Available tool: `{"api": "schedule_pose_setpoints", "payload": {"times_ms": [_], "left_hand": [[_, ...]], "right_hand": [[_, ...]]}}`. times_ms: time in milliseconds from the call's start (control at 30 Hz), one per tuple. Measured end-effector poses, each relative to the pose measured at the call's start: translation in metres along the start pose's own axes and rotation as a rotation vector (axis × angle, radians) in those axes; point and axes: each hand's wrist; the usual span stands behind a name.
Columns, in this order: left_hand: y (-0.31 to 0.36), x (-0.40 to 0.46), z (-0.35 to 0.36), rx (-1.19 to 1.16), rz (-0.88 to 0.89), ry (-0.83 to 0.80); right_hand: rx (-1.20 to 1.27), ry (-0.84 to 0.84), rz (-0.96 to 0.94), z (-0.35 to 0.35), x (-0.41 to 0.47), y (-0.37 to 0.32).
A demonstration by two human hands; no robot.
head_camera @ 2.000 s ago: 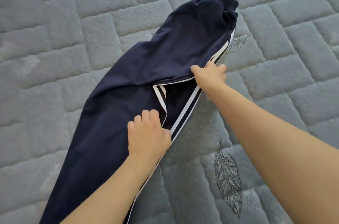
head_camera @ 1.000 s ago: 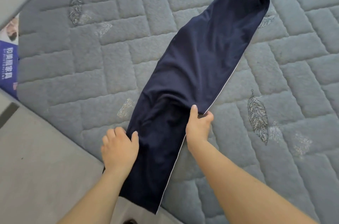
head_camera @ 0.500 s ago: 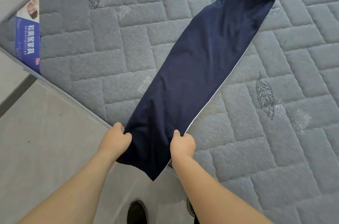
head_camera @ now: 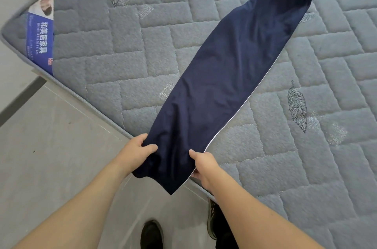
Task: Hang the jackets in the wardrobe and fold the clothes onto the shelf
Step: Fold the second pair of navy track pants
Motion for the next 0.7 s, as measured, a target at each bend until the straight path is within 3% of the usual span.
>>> {"api": "schedule_pose_setpoints", "payload": {"times_ms": [200, 333, 533, 700], "left_hand": [[-0.015, -0.017, -0.016, 0.134, -0.035, -0.128], [-0.024, -0.031, -0.021, 0.109, -0.205, -0.167], [-0.030, -0.032, -0.036, -0.032, -0.332, 0.047], [-0.009, -0.035, -0.041, -0.224, -0.426, 0.077]], "right_hand": [[-0.089, -0.161, 0.028, 0.001, -0.007, 0.015], [-0.199, -0.201, 0.077, 0.013, -0.014, 0.027], [-0.251, -0.330, 0.156, 0.019, -0.031, 0.032], [-0.108, -0.476, 0.166, 0.014, -0.056, 0.008]]}}
Point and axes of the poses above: each hand's wrist, its own x-axis towards the middle knuckle, its own z-axis out of the palm, y = z × x, and after that the axes turned 9 degrees about -x, right-handed
